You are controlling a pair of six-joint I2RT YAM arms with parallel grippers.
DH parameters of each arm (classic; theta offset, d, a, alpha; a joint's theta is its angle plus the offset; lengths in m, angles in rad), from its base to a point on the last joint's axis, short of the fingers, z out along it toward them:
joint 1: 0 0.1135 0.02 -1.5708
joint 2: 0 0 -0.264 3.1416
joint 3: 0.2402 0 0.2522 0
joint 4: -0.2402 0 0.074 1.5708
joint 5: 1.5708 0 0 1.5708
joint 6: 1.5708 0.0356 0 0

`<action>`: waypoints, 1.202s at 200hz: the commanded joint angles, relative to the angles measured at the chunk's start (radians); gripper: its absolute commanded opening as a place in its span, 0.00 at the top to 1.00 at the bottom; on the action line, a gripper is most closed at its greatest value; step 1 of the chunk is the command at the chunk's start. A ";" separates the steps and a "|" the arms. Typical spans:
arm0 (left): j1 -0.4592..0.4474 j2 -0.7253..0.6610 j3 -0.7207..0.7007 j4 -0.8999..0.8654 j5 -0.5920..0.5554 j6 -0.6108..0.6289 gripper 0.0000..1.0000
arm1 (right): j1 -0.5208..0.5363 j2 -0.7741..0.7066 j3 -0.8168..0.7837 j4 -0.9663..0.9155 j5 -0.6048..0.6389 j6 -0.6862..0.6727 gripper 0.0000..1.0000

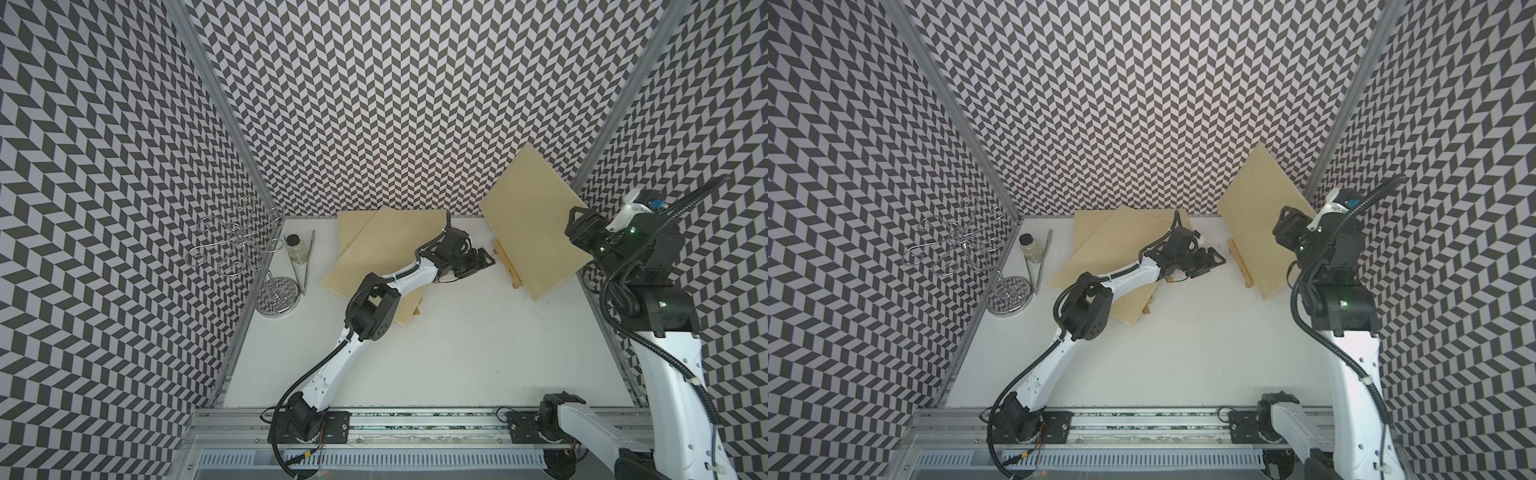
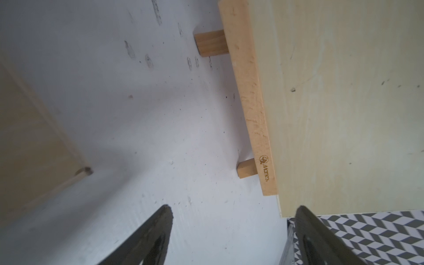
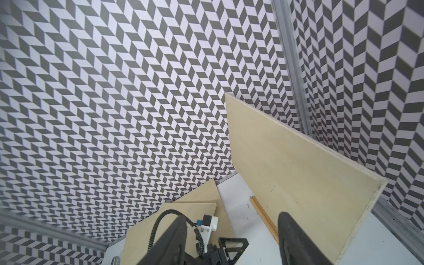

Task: Assemble the easel
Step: Move the easel to the center of the board.

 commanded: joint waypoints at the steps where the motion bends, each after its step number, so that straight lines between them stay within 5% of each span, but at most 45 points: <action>1: -0.023 -0.013 -0.069 0.354 -0.005 -0.200 0.17 | 0.010 -0.014 -0.079 0.002 -0.086 0.029 0.38; 59: -0.056 0.030 -0.152 0.534 -0.110 -0.333 0.16 | 0.026 -0.095 -0.234 0.059 -0.132 0.048 0.39; 101: -0.098 0.092 -0.112 0.466 -0.176 -0.341 0.18 | 0.056 -0.112 -0.273 0.064 -0.158 0.051 0.39; 178: -0.142 0.314 0.173 0.424 -0.184 -0.443 0.20 | 0.103 -0.188 -0.375 0.087 -0.242 0.074 0.40; 240: -0.150 0.339 0.177 0.387 -0.248 -0.516 0.45 | 0.115 -0.211 -0.377 0.081 -0.249 0.049 0.41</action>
